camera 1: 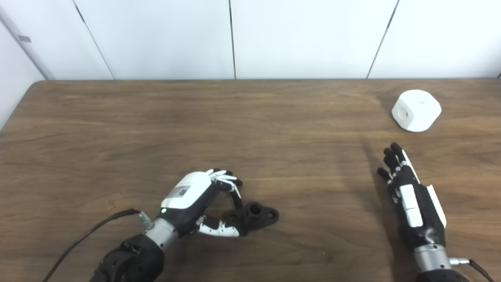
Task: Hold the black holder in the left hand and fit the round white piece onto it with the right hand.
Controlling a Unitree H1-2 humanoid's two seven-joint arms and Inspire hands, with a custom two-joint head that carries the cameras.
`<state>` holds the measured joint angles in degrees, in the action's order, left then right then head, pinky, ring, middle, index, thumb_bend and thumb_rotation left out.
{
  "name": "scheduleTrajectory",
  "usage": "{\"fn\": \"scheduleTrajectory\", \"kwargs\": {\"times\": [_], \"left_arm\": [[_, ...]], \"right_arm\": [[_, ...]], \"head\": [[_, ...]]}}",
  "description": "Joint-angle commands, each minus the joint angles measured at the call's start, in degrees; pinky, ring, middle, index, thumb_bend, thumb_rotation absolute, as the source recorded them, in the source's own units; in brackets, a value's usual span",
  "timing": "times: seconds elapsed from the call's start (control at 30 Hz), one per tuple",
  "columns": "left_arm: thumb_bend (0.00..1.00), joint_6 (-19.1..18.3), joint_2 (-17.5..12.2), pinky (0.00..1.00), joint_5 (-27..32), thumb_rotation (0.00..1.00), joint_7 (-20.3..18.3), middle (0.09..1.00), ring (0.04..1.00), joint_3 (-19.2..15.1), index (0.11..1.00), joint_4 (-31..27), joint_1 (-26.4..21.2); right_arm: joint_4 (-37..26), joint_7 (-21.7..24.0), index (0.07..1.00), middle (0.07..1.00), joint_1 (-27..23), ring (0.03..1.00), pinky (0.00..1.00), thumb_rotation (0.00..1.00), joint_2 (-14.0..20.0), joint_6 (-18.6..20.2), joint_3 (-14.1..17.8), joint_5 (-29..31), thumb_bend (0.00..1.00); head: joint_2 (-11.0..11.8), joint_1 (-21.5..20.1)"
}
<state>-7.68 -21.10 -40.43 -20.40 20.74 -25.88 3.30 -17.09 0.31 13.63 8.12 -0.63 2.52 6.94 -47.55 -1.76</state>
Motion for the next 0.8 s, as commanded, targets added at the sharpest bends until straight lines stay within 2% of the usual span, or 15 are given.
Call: {"fn": "scheduleTrajectory", "kwargs": {"times": [0.0, 0.13, 0.57, 0.77], "left_arm": [[0.52, 1.9, 0.4, 0.97, -2.7, 0.06, 0.7, 0.799, 0.889, 0.9, 0.485, -0.5, -0.1], [0.52, 3.4, 0.9, 0.98, -5.8, 0.06, 1.5, 0.802, 0.89, 1.2, 0.485, -0.1, -0.6], [0.52, 10.1, 3.6, 0.95, -9.3, 0.05, 6.9, 0.806, 0.89, -0.6, 0.486, 1.4, -2.0], [0.52, 12.4, 4.1, 0.95, -10.7, 0.05, 7.8, 0.807, 0.899, -0.6, 0.486, 2.8, -3.1]], "right_arm": [[-2.3, 0.0, 0.975, 0.966, -0.2, 0.987, 0.95, 0.88, -2.1, -1.2, -0.2, 0.4, 0.62], [-2.5, -0.1, 0.983, 0.975, -0.1, 0.996, 0.97, 0.89, -2.0, -1.2, -0.3, 0.1, 0.62], [-5.7, -1.0, 0.982, 0.971, -0.2, 0.988, 0.96, 0.89, -2.3, 1.5, -0.4, 0.5, 0.58], [-7.1, -1.2, 0.977, 0.96, -0.3, 0.968, 0.95, 0.9, -2.3, 2.1, -0.2, 0.8, 0.57]], "head": [[-0.1, -0.1], [-0.5, -0.3], [-1.7, -2.4], [-1.9, -2.7]]}}
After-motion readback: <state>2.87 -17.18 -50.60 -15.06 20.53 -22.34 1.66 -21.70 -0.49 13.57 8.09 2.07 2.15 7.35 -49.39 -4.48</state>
